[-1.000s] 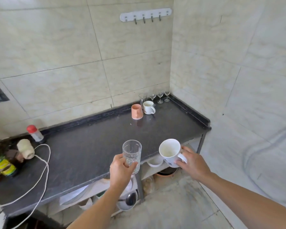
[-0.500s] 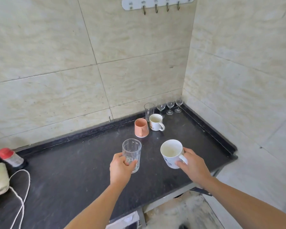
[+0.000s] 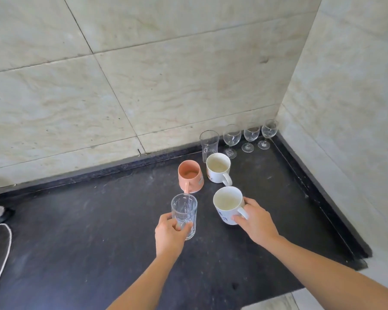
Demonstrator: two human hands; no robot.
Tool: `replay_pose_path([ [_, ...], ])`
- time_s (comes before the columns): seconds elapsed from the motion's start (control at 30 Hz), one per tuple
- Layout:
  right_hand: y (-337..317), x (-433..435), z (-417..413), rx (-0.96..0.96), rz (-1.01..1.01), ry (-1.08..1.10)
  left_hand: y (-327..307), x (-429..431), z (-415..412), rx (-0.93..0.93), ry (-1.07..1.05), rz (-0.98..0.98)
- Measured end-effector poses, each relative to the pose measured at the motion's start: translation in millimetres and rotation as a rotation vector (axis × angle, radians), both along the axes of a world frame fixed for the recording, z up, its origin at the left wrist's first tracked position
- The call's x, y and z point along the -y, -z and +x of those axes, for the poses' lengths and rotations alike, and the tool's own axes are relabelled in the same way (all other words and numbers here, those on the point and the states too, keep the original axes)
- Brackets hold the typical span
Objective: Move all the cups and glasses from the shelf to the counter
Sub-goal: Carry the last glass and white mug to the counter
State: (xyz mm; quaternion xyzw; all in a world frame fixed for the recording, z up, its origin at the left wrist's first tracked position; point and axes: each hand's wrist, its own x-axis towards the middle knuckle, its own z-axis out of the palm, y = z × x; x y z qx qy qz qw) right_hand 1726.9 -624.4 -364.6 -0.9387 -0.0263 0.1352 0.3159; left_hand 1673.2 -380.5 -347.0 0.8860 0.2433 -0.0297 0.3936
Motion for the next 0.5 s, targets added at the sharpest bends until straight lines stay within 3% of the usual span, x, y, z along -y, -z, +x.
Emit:
replay_pose_path([
  [0.5,42,7,40,0.008,0.028,-0.041,30,23,31,-0.023,-0.105,-0.034],
])
